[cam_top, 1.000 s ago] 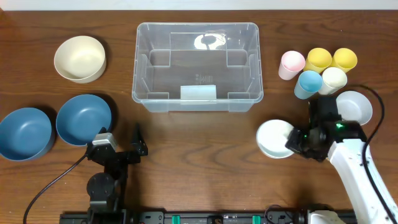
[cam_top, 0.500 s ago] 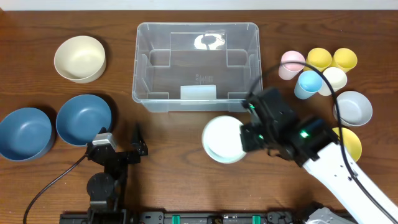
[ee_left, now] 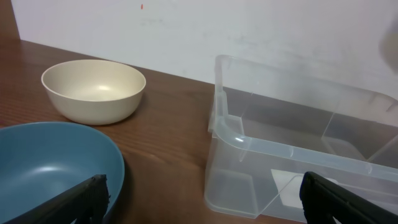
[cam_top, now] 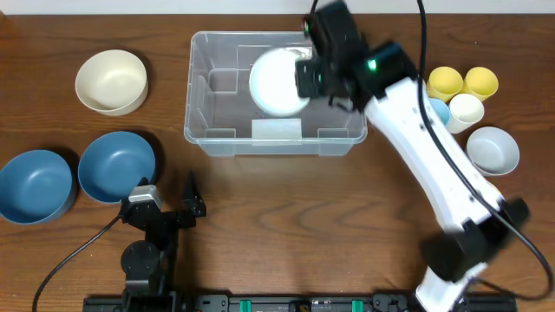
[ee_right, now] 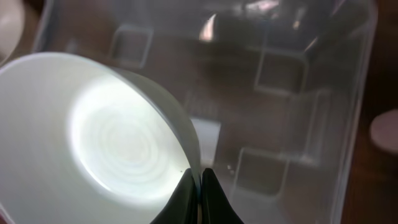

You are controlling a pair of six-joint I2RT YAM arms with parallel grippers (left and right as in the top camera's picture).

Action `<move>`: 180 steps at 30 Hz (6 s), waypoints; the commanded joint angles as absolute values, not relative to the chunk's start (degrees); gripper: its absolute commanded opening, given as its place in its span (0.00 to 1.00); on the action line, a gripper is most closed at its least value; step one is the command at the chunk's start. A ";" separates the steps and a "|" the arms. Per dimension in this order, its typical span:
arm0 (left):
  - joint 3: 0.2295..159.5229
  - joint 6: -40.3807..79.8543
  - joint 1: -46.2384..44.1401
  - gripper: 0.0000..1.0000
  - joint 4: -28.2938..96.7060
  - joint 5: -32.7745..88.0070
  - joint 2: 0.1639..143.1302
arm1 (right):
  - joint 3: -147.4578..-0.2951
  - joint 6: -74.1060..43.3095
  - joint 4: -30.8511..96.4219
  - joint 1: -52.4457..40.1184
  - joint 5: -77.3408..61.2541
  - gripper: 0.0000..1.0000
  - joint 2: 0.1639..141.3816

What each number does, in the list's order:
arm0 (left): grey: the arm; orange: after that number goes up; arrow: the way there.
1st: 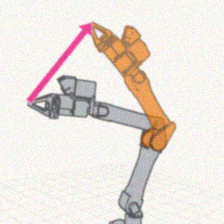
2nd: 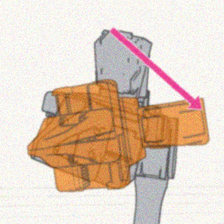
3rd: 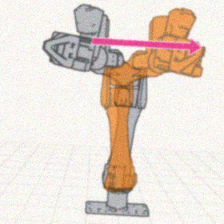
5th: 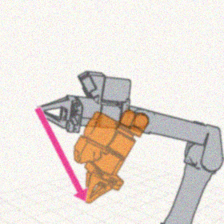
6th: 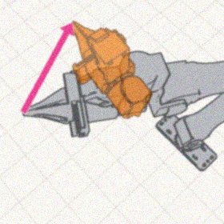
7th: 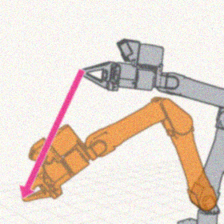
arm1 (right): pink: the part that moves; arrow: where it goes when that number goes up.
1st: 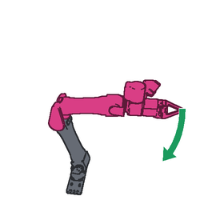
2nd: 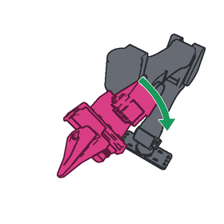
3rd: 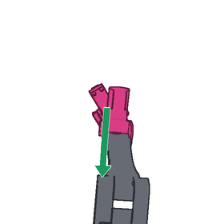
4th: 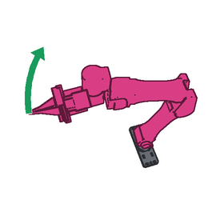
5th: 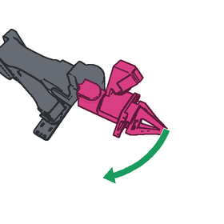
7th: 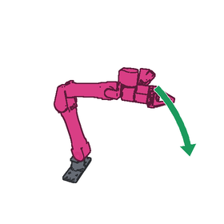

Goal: Pack container
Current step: 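Carry the white bowl into the bin and release it, then move the right gripper to the yellow bowl at right, then grasp the yellow bowl rim with the right gripper, then place the yellow bowl onto the white bowl in the bin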

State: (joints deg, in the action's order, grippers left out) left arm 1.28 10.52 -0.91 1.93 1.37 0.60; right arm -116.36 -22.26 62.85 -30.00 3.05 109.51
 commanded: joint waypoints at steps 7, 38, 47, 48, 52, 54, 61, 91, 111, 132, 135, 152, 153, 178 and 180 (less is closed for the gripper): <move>0.25 10.66 -0.67 0.98 4.08 0.86 0.27 | -123.44 -21.80 60.88 -22.83 4.45 0.01 122.89; 0.25 10.66 -0.67 0.98 4.08 0.86 0.27 | -124.25 -14.83 51.92 -22.87 13.98 0.58 136.40; 0.25 10.63 -0.67 0.98 4.08 0.86 0.27 | -143.28 -14.37 67.05 -27.55 12.84 0.61 134.80; 0.25 10.66 -0.67 0.98 4.08 0.86 0.27 | -146.08 -15.57 69.95 -27.94 12.62 0.62 134.50; 0.25 10.66 -0.67 0.98 4.08 0.86 0.27 | -156.59 -22.50 83.24 -28.14 11.29 0.63 131.85; 0.25 10.66 -0.67 0.98 4.08 0.86 0.27 | -159.96 -25.43 89.38 -26.96 11.33 0.64 129.71; 0.25 10.63 -0.67 0.98 4.08 0.86 0.27 | -159.98 -26.55 97.34 -17.54 5.85 0.73 119.26; 0.25 10.66 -0.67 0.98 4.08 0.86 0.27 | -60.03 -34.92 68.23 31.79 5.06 0.68 78.87; 0.25 10.66 -0.67 0.98 4.08 0.86 0.27 | -37.85 -36.18 43.64 33.45 4.64 0.22 78.87; 0.25 10.66 -0.67 0.98 4.08 0.86 0.27 | -39.03 -24.67 48.36 -6.09 -7.68 0.01 78.85; 0.25 10.66 -0.67 0.98 4.08 0.86 0.27 | -42.48 -26.15 49.71 -16.03 -7.99 0.01 78.87; 0.25 10.66 -0.67 0.98 4.08 0.86 0.27 | -85.73 -30.83 55.09 -35.83 12.51 0.04 79.68; 0.25 10.66 -0.67 0.98 4.08 0.86 0.27 | -87.39 -30.81 53.12 -35.07 13.43 0.04 80.27; 0.25 10.66 -0.67 0.98 4.08 0.86 0.27 | -90.87 -33.39 29.85 -22.11 9.80 0.01 112.03; 0.25 10.66 -0.67 0.98 4.08 0.86 0.27 | -90.87 -33.04 29.02 -22.13 9.58 0.01 113.32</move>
State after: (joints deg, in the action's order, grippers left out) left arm 1.32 10.55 -0.91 1.98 1.37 0.60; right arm -90.56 -32.47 29.82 -22.33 10.50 111.42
